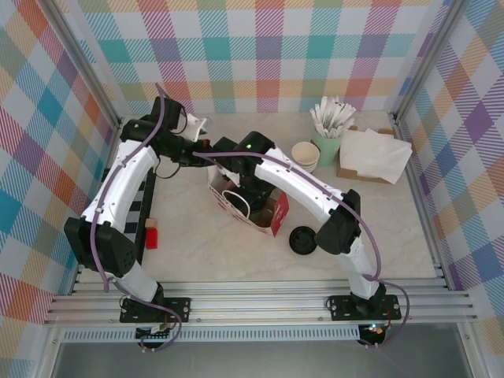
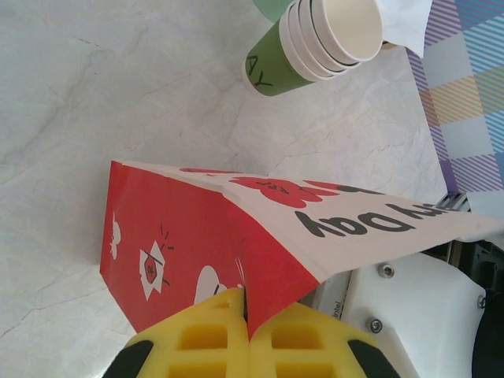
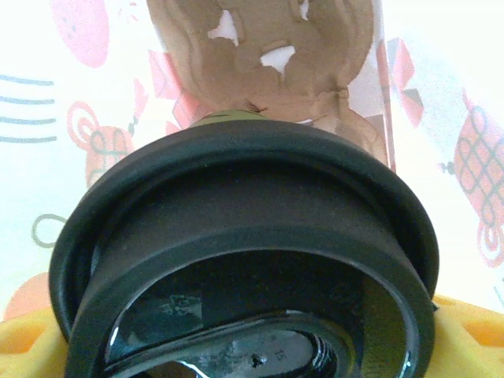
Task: Pack the takeout coffee
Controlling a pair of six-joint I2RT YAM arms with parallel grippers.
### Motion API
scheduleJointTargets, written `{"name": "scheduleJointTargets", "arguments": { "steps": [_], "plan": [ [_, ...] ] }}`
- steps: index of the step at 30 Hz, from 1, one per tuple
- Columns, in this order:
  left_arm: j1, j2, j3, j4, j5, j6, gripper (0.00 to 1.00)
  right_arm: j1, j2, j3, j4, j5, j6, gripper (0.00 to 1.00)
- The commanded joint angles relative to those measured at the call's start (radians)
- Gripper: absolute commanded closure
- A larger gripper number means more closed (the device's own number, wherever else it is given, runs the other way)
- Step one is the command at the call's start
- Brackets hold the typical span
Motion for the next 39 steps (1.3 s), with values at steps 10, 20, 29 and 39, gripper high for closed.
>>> {"name": "scheduleJointTargets", "arguments": {
  "steps": [10,20,29,39],
  "plan": [
    [0.015,0.075,0.093,-0.161,0.084,0.037,1.00,-0.012,-0.104,-0.150,-0.063,0.014,-0.077,0.61],
    [0.017,0.057,0.058,-0.116,0.038,0.002,1.00,-0.013,-0.165,-0.300,0.019,-0.038,-0.165,0.61],
    [0.018,0.016,-0.012,-0.025,0.027,-0.003,1.00,-0.013,-0.186,-0.368,0.055,-0.046,-0.184,0.61],
    [0.018,0.010,-0.030,-0.002,0.019,-0.008,1.00,-0.013,-0.206,-0.408,0.063,-0.065,-0.192,0.60]
  ]
}}
